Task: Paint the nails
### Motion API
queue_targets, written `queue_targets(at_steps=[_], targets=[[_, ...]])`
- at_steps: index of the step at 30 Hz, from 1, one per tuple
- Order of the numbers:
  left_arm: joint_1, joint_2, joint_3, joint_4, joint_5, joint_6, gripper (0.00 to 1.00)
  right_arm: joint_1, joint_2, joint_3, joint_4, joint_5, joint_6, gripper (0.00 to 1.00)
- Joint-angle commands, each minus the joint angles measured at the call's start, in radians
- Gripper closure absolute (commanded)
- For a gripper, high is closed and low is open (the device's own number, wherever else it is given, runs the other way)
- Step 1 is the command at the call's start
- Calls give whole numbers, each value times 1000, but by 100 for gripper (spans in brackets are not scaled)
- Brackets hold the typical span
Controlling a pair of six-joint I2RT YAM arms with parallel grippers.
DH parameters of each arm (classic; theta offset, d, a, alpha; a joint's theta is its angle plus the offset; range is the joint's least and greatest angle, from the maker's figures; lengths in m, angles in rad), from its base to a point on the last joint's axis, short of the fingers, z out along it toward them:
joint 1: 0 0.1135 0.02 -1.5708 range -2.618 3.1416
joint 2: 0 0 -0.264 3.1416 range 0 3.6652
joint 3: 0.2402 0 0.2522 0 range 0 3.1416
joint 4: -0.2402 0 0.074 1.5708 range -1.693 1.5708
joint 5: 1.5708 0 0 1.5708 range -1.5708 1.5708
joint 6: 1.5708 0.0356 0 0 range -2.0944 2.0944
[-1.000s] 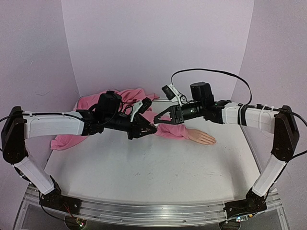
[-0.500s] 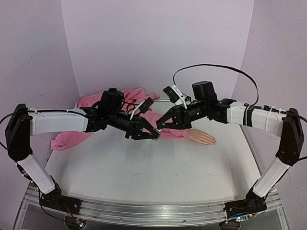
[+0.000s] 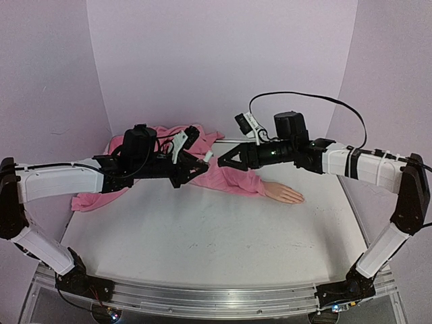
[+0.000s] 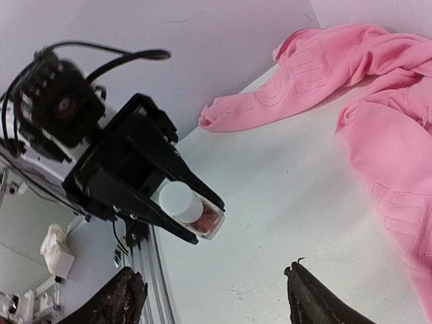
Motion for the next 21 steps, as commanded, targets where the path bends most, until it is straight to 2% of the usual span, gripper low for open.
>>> queue_targets(at_steps=[1,7,10,13,16,21], targets=[[-43,-20,10,53,-216,94,100,22,-9,20,146,86,285,26],[-101,8,42,46,-302,153,100,66,41,72,172,185,409,27],[-109,13,50,45,-311,155,100,78,66,84,172,203,433,37],[-115,14,53,43,-314,160,100,79,70,81,171,215,444,51],[-116,16,53,40,-321,164,100,81,69,82,173,218,449,62],[-116,15,54,34,-330,153,100,82,61,65,173,225,449,69]])
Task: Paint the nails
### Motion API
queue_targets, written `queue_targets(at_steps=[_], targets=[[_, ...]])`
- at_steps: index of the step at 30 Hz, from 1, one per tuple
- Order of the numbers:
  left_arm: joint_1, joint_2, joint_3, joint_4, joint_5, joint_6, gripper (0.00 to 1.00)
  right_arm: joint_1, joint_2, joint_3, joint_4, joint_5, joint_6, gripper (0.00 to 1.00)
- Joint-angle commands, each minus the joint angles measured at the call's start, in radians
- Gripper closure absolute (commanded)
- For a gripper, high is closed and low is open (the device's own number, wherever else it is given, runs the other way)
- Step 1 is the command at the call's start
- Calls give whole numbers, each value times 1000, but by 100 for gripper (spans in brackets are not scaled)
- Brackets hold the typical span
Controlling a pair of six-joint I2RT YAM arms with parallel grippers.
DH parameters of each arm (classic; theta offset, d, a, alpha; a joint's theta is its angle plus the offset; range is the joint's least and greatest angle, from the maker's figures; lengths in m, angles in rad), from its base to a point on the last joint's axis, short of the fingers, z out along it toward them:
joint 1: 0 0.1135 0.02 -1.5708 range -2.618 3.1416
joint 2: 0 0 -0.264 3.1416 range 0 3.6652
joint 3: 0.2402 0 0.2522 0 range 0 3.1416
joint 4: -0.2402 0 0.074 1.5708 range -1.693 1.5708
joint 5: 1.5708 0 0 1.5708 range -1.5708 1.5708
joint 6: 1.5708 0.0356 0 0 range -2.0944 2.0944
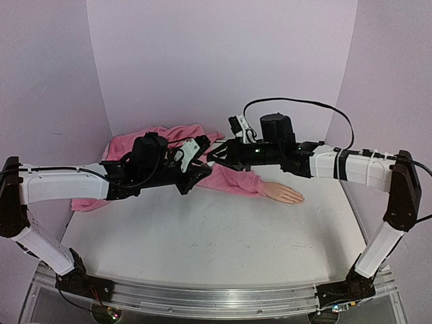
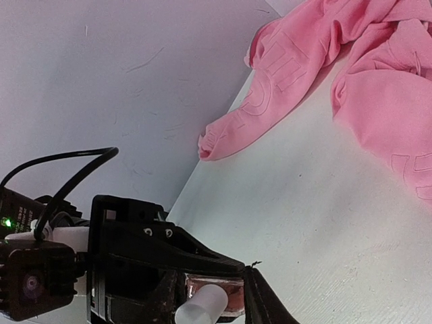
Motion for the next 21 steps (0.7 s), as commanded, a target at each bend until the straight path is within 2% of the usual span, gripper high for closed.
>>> queue_targets(at_steps=[1,4,7,8,10,12,13,14,16,21], targets=[[-5,-6,55,36,-19,-1,100,1,-12,20,52,18,6,70],[-5,-10,63,30,4,-16,100,1,-5,24,51,6,-16,78],[-1,-26,65,15,90,-30,100,0,-2,41,47,-26,-90,97],[10,-36,65,7,184,-34,100,-2,-3,49,44,-52,-140,100],[63,-47,67,0,506,-74,100,-6,-6,53,46,-209,-310,100],[109,-17,93,-1,907,-136,100,-5,4,69,40,-571,-503,100],[120,-4,112,-1,996,-168,100,-4,5,72,24,-728,-566,100],[127,23,133,-1,1113,-196,100,-8,3,71,-5,-762,-602,100],[134,44,151,0,1169,-248,100,-16,6,96,-92,-780,-673,100],[134,43,126,0,992,-222,100,-18,28,107,-127,-767,-682,100]])
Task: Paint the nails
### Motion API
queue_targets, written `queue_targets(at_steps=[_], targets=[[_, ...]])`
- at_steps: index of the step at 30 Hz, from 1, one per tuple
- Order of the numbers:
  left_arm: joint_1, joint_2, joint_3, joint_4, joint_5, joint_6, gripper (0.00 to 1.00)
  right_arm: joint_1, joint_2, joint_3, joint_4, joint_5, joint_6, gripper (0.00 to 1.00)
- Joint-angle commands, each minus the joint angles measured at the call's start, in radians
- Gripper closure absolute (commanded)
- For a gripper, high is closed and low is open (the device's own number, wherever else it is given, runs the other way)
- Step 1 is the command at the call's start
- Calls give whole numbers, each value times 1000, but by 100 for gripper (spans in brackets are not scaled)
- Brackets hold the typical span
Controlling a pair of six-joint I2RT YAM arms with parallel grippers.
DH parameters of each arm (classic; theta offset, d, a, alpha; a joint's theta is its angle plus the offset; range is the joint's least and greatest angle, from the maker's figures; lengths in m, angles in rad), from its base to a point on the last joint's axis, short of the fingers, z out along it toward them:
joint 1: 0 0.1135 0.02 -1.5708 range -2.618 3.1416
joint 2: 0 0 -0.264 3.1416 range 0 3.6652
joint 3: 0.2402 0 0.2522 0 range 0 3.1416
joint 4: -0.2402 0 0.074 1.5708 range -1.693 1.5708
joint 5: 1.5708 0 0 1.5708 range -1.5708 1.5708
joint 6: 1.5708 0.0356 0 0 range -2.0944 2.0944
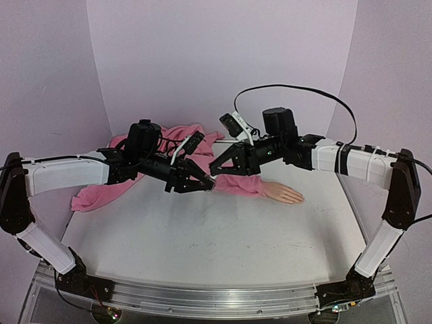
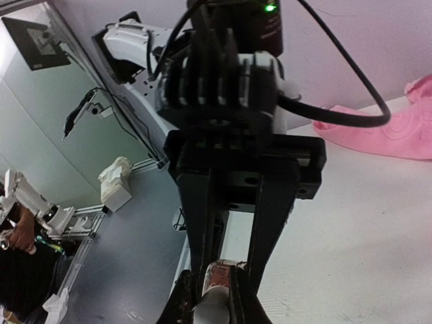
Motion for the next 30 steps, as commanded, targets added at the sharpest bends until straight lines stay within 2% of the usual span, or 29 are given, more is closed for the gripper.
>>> queue_targets(at_steps=[1,3,4,7,9,11,15,18,24,27,30], targets=[[-17,-4,42,83,25,22,100,13,12,35,-35,-140,-80,100],[-17,-11,29,82,-96,26,100,13,2,30,-35,-81,-74,100],[-17,-15,22,83,-159,40,100,13,-6,28,-35,-39,-65,93],[-19,-26,4,82,-381,69,100,11,-33,16,-36,119,-25,50],[-21,-42,-10,80,-496,75,100,10,-58,4,-41,278,22,31],[-32,-65,-24,80,-602,111,100,8,-77,-6,-47,420,86,20],[-63,-79,-38,78,-727,181,100,8,-103,-19,-47,541,235,13],[-91,-83,-41,78,-823,200,100,10,-110,-9,-41,591,351,11],[-125,-71,-31,78,-923,214,100,15,-92,15,-44,614,464,11],[-134,-70,-26,78,-928,214,100,24,-83,28,-42,619,475,16],[-141,-67,-25,78,-932,210,100,34,-74,32,-40,618,476,27]])
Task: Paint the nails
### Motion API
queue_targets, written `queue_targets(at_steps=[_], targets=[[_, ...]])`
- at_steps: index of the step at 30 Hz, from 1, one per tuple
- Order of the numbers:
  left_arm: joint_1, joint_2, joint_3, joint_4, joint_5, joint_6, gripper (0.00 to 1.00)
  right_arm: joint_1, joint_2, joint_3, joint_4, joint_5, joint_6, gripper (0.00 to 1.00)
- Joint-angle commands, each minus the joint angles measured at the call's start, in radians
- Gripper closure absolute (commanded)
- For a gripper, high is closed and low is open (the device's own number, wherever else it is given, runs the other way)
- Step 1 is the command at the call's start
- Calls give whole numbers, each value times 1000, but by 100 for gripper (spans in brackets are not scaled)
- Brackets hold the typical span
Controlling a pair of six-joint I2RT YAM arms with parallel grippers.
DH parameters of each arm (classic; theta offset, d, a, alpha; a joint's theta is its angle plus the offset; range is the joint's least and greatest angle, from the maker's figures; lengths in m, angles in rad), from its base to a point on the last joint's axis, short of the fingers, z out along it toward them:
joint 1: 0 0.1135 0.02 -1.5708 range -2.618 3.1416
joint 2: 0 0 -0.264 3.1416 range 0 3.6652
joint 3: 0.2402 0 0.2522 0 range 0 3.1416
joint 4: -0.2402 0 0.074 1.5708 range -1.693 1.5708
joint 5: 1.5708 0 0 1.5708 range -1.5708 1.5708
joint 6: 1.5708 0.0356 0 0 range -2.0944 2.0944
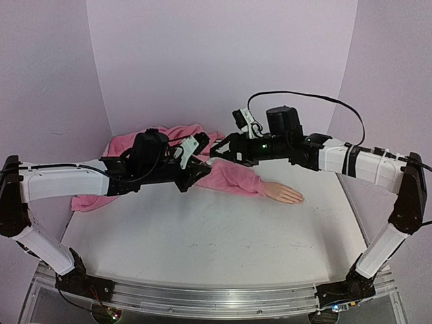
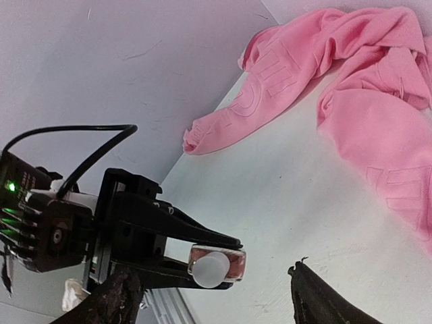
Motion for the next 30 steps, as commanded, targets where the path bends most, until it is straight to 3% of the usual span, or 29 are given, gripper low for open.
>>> queue_targets(at_steps=[1,7,10,21,22,26,28,29,30], targets=[[-14,-35,18,53,-52,13,100,23,-5,51,28,11,43,29],[-21,-37,15,53,-52,20,100,55,35,68,37,0,50,34],[-25,-35,15,54,-51,22,100,57,35,59,52,28,57,42],[-25,-64,-13,53,-17,27,100,53,40,30,87,5,54,100],[-25,-68,-15,53,5,26,100,51,40,30,89,-11,41,100],[-3,-105,-42,54,267,15,100,46,32,20,153,-224,-146,100],[47,-126,-53,53,502,-12,100,47,28,11,151,-468,-305,100],[71,-130,-51,53,688,-22,100,48,24,0,138,-615,-393,100],[87,-130,-49,53,796,-31,100,51,15,-9,124,-676,-448,100]])
